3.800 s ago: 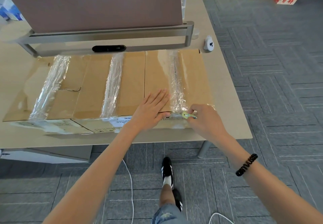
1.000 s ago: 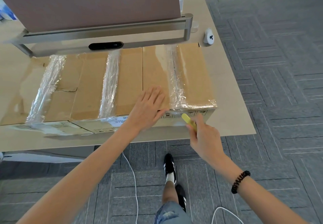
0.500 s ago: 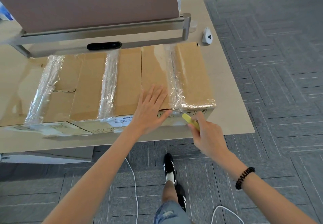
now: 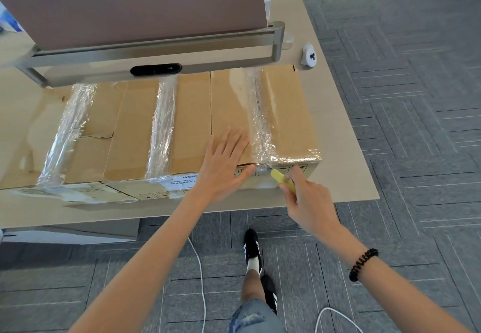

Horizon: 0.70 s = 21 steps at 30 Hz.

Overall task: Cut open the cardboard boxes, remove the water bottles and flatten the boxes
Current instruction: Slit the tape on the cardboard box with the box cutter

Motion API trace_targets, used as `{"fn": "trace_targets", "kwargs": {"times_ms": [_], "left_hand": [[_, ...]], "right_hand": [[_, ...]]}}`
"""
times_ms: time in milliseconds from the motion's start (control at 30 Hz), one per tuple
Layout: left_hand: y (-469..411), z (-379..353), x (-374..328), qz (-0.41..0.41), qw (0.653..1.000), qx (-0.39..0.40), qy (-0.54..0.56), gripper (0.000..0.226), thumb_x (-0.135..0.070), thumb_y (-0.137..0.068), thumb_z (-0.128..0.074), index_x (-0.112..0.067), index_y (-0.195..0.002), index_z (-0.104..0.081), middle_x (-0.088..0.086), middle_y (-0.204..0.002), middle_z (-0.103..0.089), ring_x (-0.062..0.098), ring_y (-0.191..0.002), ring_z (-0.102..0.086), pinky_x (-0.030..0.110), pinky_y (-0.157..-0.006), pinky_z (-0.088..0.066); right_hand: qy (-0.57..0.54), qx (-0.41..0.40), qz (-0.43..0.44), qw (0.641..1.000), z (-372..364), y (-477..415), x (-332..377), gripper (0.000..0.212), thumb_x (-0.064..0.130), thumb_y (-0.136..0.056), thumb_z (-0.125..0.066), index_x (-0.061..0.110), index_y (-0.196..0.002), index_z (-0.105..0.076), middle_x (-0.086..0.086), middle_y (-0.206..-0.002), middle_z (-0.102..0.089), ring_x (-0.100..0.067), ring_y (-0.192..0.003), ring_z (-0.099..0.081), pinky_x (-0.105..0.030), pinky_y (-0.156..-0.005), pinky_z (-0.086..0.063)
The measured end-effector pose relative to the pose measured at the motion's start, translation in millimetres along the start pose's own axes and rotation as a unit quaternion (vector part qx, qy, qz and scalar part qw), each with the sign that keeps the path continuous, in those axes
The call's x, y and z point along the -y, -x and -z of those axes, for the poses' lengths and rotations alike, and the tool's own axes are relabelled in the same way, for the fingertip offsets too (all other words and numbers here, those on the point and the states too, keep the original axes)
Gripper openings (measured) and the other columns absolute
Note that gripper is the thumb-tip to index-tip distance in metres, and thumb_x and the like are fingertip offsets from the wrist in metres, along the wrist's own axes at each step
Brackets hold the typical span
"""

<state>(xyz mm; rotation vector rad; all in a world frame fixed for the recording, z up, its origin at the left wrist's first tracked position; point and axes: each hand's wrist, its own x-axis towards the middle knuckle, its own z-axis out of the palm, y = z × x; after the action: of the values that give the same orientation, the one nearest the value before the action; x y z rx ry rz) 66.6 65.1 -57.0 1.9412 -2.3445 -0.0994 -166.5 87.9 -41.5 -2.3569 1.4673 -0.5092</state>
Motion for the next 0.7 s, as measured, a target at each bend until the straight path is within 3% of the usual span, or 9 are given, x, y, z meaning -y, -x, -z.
{"fn": "trace_targets", "kwargs": {"times_ms": [433, 567, 700], "left_hand": [[1, -7, 1, -0.005, 1.0, -0.016, -0.016, 0.075, -0.066, -0.097, -0.016, -0.022, -0.158, -0.01, -0.003, -0.165, -0.002, 0.02, -0.152, 0.009, 0.052, -0.122, 0.0], [2, -6, 0, -0.005, 1.0, -0.019, -0.021, 0.074, -0.064, -0.098, -0.017, -0.021, -0.157, -0.014, -0.002, -0.165, -0.007, 0.022, -0.152, 0.005, 0.053, -0.122, -0.001], [2, -4, 2, -0.005, 1.0, -0.014, -0.015, 0.075, -0.067, -0.097, -0.012, -0.022, -0.158, -0.011, -0.003, -0.165, -0.004, 0.02, -0.152, 0.007, 0.053, -0.122, -0.002]], "right_hand": [[0.081, 0.002, 0.046, 0.996, 12, -4, -7, 0.018, 0.013, -0.085, -0.067, 0.008, -0.089, -0.05, 0.016, -0.052, -0.026, -0.007, -0.031, -0.019, -0.013, -0.039, -0.003], [0.074, 0.0, 0.055, 0.996, 11, -10, -7, 0.015, 0.011, -0.085, -0.065, 0.007, -0.089, -0.052, 0.016, -0.05, -0.027, 0.002, -0.034, -0.009, -0.013, -0.04, -0.003], [0.077, -0.001, 0.044, 0.996, 9, -11, -18, 0.014, 0.013, -0.089, -0.063, 0.008, -0.093, -0.05, 0.012, -0.046, -0.038, -0.008, -0.03, -0.03, -0.018, -0.034, -0.015]]}}
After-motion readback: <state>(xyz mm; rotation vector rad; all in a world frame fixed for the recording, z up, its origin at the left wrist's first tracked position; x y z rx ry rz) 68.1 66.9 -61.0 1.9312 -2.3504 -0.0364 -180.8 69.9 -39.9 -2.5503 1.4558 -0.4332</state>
